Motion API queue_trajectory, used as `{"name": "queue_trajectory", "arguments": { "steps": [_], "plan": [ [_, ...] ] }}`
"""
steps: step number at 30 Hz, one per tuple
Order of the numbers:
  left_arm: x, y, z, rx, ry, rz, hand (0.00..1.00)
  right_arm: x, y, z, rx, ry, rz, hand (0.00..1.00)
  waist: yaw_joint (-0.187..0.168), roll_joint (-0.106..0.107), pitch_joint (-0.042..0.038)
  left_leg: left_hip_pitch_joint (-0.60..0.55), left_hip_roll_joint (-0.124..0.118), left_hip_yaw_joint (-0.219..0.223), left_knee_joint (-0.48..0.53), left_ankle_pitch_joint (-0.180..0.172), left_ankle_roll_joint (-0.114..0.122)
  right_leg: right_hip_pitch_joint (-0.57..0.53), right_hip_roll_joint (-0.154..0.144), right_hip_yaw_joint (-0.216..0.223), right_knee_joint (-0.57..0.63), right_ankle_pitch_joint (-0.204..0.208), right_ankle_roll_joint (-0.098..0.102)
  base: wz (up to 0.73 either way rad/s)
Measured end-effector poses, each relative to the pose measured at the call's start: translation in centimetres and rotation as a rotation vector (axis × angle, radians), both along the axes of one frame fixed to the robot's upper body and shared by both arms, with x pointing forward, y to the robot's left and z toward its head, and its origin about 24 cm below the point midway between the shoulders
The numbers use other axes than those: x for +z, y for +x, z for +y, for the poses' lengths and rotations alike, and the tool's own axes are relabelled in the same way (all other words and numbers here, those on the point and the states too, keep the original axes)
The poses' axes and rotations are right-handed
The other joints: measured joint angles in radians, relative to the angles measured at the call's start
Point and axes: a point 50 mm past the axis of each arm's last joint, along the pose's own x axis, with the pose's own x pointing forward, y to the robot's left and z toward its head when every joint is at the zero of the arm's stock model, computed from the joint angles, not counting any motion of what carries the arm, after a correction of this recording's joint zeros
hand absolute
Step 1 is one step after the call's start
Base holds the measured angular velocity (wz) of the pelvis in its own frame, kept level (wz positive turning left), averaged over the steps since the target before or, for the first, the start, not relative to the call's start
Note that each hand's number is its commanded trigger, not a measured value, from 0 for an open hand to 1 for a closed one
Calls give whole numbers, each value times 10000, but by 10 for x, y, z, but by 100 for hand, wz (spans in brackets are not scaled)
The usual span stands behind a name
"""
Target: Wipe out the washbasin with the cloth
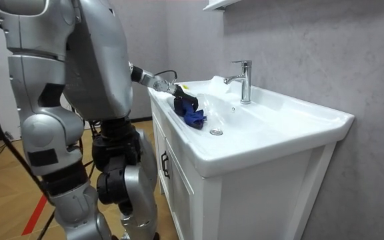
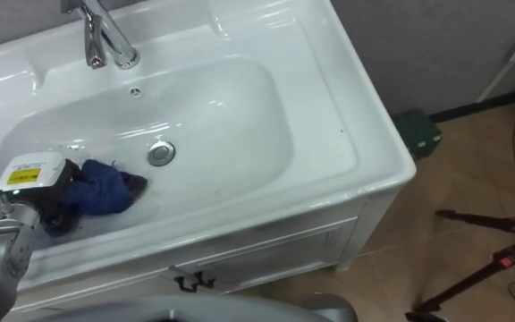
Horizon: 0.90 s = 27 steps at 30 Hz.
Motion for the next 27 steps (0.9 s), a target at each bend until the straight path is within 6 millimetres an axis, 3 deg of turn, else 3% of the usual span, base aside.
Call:
{"name": "queue_trajectory", "arguments": {
  "steps": [11, 15, 22, 27],
  "plan": [
    [-17, -10, -9, -395, 1440, 631, 100, 1, 6, -1, 545, -77, 310, 0, -90, -46, -43, 9, -1, -17, 135, 13, -16, -12, -47, 7, 200, -120, -84, -1],
    [-22, -14, -10, -389, 1797, 837, 100, 1, 6, -2, 644, -173, 407, 0, -124, -5, -94, 38, 1, 6, 132, 62, -90, -1, -55, 38, 239, -150, -134, -6],
    [-30, -24, -8, -115, 2161, 1009, 100, 4, 14, -7, 468, -467, 14, 0, -308, -3, -102, 206, 5, 45, 81, 138, -204, 3, -93, 82, 422, -311, -244, -5],
    [-31, -19, -10, 16, 2108, 840, 100, 5, 15, -8, 185, -510, -142, 0, -303, -99, -109, 278, -49, 317, 162, 140, -213, -187, -354, 78, 1084, -683, -278, 0]
  ]
}}
